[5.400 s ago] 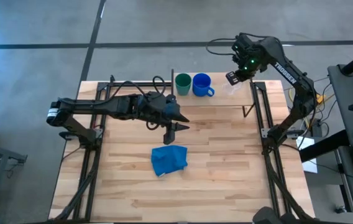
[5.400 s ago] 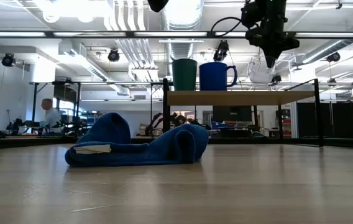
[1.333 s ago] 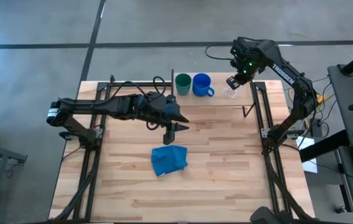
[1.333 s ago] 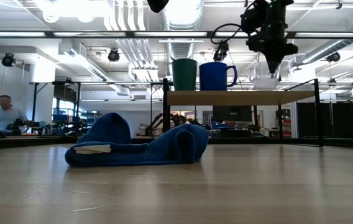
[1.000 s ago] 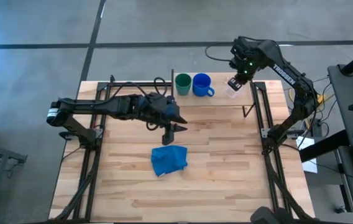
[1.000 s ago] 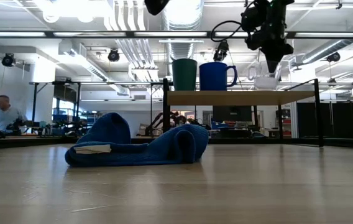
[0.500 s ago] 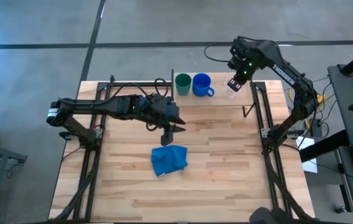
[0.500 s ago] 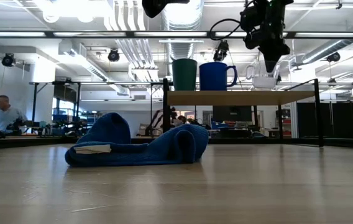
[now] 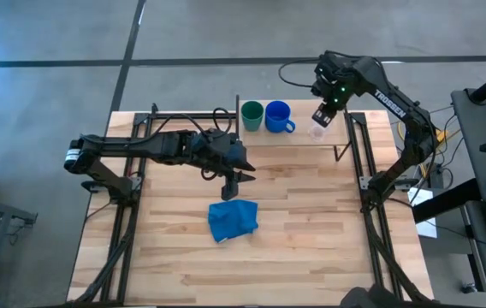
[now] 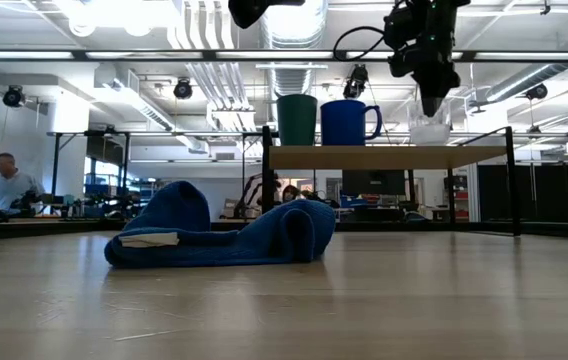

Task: Stack small to large cups/mugs on shelf
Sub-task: Put the transparent mug on the shelf

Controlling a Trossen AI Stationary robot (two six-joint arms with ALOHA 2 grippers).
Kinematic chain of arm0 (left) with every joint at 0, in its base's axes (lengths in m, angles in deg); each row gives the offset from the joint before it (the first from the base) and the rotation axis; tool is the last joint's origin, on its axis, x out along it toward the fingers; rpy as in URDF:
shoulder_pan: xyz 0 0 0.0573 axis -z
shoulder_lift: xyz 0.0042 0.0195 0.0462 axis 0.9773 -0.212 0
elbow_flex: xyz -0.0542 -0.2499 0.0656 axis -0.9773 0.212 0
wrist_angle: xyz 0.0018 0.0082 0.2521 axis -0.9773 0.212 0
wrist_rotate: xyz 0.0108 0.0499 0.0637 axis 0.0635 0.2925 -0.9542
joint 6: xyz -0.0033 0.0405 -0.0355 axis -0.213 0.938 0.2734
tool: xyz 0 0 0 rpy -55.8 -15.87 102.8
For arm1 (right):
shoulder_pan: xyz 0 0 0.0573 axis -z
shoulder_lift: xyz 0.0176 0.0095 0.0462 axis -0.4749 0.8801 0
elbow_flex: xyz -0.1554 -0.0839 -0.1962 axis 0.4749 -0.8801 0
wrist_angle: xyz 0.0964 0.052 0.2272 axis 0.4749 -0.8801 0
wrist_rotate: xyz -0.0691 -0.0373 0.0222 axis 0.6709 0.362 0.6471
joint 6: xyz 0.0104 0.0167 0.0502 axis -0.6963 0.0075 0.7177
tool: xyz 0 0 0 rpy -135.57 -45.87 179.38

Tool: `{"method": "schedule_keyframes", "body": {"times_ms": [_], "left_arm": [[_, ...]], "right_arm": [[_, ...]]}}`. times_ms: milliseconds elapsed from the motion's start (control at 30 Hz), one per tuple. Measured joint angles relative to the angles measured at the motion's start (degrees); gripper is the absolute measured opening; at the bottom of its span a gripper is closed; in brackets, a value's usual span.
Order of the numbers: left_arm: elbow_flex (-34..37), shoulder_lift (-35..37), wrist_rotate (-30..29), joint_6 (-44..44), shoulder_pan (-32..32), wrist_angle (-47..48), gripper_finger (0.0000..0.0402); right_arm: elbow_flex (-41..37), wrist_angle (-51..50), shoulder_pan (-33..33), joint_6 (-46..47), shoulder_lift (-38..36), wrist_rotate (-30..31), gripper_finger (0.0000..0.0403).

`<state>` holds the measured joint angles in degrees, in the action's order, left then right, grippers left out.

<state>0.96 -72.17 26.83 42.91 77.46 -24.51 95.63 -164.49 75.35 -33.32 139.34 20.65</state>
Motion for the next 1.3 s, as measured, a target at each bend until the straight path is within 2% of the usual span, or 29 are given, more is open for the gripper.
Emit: {"method": "schedule_keyframes", "body": {"times_ms": [167, 400, 867, 1033, 1200, 1300], "left_arm": [[0.0, 0.0, 0.0, 0.01, 0.0, 0.0, 0.0111], [0.0, 0.0, 0.0, 0.02, 0.0, 0.0, 0.0111], [0.0, 0.0, -1.6, 1.6, -0.09, -0.46, 0.0111], [0.0, 0.0, -1.64, 1.56, -0.09, -0.46, 0.0111], [0.0, 0.0, -1.64, 1.49, -0.07, -0.46, 0.0111], [0.0, 0.0, -1.64, 1.49, -0.07, -0.46, 0.0111]], "right_arm": [[0.01, 0.18, 0.0, 1.65, 0.0, 0.14, 0.0098], [0.02, 1.2, 0.0, 1.87, 0.0, 0.16, 0.0086], [0.01, 3.24, 0.0, 13.38, 0.0, 0.17, 0.0076], [0.01, 3.55, 0.0, 13.53, 0.0, 0.19, 0.0082], [0.02, 6.65, 0.1, 7.69, 0.0, 0.68, 0.0083], [0.02, 7.56, 0.15, 8.56, 0.0, 0.68, 0.0079]]}}
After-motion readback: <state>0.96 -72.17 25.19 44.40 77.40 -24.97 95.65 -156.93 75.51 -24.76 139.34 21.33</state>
